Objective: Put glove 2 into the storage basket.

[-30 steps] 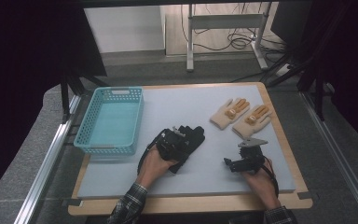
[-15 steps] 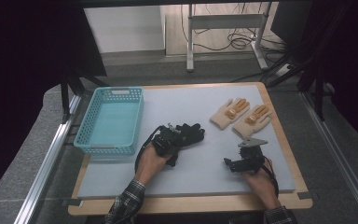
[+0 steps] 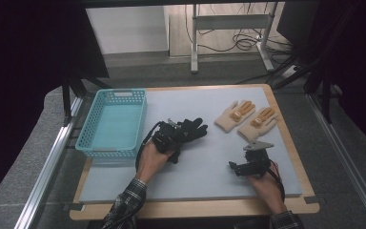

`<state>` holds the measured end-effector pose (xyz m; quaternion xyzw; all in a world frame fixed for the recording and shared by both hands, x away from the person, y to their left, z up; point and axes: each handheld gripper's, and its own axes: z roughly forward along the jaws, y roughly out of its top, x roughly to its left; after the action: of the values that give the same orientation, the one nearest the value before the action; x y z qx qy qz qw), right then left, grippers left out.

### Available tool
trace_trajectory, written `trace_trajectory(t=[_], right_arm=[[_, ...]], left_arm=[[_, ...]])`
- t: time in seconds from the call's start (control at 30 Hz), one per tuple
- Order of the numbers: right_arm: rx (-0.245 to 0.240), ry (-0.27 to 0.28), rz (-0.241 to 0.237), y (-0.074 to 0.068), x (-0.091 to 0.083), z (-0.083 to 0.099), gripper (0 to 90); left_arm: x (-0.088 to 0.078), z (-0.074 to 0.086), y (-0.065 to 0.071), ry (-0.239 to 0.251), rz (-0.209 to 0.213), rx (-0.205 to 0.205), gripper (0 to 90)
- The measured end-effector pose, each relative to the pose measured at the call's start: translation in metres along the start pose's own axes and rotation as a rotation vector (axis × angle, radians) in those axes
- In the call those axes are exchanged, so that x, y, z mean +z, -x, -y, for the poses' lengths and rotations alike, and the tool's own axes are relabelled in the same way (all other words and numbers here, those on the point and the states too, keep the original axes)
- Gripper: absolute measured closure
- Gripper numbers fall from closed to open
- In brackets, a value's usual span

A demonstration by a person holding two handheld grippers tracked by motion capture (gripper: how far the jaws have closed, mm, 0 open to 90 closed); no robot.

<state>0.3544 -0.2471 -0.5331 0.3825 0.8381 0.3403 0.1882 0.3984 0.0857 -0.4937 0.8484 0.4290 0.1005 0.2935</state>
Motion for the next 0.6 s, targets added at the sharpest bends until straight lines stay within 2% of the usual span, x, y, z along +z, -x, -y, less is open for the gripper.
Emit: trace_trajectory(t=[0.23,0.33,0.37,0.6], right_arm=[[0.001,0.001,-0.001,0.000,0.000,0.000,6.8],[0.000,0.001,-0.002,0.000,0.000,0.000,6.8],[0.000,0.001,-0.002,0.000,0.000,0.000,6.8],[0.001,0.001,-0.002,0.000,0.000,0.000,6.8]], left_arm=[[-0.019,-0.015,-0.007,0.021,-0.036,0.012,62.4],[-0.031,-0.022,-0.012,0.026,-0.086,0.026,61.9],[-0.031,-0.022,-0.012,0.026,-0.086,0.026,61.8],[-0.049,-0.029,-0.029,0.039,-0.108,-0.007,61.9]])
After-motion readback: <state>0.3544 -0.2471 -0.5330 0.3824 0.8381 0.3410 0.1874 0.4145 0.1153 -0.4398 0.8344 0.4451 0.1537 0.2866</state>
